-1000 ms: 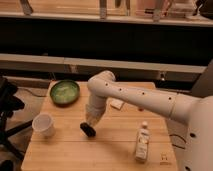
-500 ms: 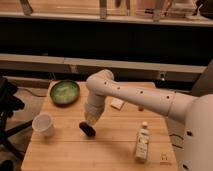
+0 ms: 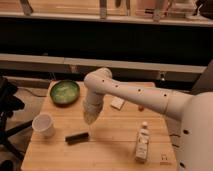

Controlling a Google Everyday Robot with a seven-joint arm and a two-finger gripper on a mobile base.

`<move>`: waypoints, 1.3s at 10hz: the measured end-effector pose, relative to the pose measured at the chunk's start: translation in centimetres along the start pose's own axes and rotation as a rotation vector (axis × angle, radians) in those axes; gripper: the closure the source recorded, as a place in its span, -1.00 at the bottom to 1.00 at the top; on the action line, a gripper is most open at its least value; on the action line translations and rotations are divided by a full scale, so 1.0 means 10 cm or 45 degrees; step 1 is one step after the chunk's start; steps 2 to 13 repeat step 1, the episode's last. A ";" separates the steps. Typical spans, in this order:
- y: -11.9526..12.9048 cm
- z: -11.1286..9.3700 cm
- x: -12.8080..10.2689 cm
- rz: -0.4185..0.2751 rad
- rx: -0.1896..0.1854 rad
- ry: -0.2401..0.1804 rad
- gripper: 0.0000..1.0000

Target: Knock the eraser over

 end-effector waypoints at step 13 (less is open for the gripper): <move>0.00 -0.01 0.00 0.002 -0.001 -0.002 1.00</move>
